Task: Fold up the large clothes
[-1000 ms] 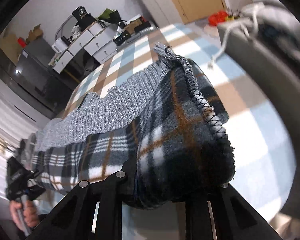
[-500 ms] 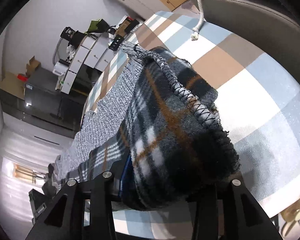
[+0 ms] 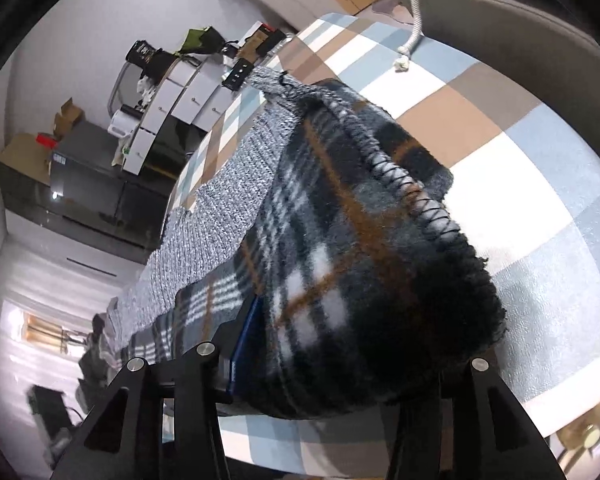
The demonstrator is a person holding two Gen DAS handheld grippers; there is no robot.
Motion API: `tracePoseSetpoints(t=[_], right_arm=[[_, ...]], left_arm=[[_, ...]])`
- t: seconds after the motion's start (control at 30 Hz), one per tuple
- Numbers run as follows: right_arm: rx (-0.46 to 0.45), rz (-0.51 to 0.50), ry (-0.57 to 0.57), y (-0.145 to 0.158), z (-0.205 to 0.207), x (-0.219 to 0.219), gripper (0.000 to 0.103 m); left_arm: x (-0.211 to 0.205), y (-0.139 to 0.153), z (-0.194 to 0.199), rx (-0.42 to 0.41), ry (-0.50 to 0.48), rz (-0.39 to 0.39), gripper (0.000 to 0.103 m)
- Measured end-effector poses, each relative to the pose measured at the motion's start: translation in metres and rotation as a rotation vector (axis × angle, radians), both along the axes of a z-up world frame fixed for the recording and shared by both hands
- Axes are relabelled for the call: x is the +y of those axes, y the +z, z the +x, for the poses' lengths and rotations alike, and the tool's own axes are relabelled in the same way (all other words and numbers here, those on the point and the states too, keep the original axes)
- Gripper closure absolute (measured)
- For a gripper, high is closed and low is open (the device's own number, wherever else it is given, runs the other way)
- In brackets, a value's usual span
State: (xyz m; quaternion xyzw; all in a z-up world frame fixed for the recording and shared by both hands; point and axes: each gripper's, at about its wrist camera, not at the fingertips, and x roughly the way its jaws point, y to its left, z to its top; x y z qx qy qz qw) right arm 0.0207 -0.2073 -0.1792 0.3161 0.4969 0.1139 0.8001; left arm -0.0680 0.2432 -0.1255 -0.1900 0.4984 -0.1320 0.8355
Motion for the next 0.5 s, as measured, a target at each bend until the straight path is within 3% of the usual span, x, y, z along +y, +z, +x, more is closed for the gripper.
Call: tracePoseSetpoints(t=[0.2,0.3,0.43,0.5], right_arm=[[0.024,0.085,-0.013,-0.006,-0.002,-0.009,0.056],[0.036,0.126,-0.03,-0.01,0.0,-0.016,0.056],[0.021,0.118,-0.059,-0.009,0.002,-0.02,0.055],[0.03,0.116,-0.066,-0.012,0.004,-0.02,0.047]], left_arm=[[-0.024,-0.029,0.053,0.022,-0.036,0.089,0.026],[-0.023,-0.048,0.07,0.078,-0.04,0.08,0.026],[-0.015,-0.055,0.082,0.067,-0.064,0.057,0.026],[-0.018,-0.058,0.087,0.053,-0.089,0.08,0.026]])
